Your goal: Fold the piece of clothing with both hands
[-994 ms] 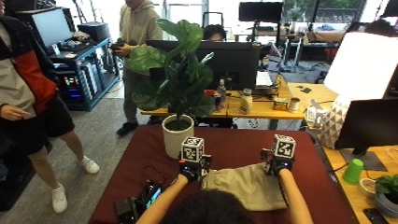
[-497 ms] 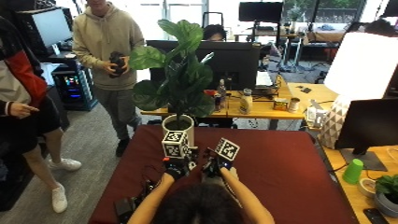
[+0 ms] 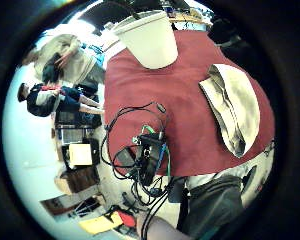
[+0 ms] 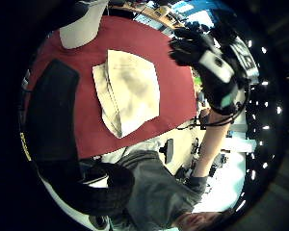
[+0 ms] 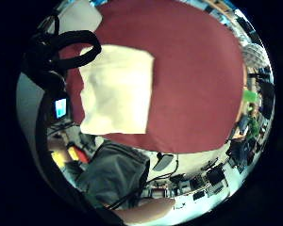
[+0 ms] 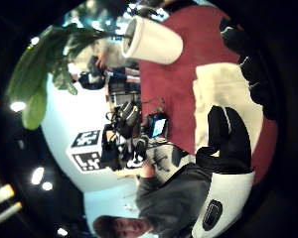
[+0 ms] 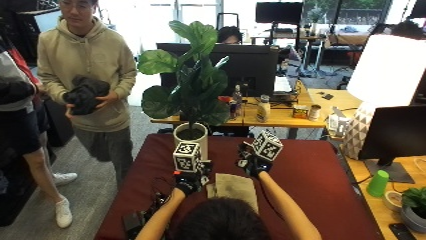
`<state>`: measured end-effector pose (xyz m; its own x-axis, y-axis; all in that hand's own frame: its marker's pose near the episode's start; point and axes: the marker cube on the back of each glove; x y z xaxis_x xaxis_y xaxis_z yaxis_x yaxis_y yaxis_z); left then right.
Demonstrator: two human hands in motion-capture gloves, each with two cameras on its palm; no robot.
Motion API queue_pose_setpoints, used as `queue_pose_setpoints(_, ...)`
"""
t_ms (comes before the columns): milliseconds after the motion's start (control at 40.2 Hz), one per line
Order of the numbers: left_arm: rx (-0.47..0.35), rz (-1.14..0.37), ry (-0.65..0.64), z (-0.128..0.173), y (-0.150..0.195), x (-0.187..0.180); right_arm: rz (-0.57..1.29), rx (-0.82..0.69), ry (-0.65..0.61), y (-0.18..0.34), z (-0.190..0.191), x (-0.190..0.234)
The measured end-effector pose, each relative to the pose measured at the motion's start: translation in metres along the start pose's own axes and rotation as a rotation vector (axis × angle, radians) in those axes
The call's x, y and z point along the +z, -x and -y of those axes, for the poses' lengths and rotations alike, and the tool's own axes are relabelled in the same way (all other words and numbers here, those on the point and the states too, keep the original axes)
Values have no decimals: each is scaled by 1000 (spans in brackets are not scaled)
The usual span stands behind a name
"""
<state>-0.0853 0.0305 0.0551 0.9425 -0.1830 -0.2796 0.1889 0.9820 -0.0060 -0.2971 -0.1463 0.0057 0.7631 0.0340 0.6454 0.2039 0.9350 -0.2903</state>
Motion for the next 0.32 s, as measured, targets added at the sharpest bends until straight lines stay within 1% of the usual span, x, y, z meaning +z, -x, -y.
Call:
queue_pose_setpoints(75,3,4,4,3,-4,2,-59,21,-53,-22,7,-24)
queue_pose_setpoints(174,3,9,22,9,-9,3,-204,34,-138,-37,-8,-52)
queue_pose_setpoints(249,2,17,35,12,-14,1,-277,40,-175,-47,-11,-62)
queue_pose_setpoints(323,4,22,37,14,-16,0,-300,46,-189,-51,-10,-64)
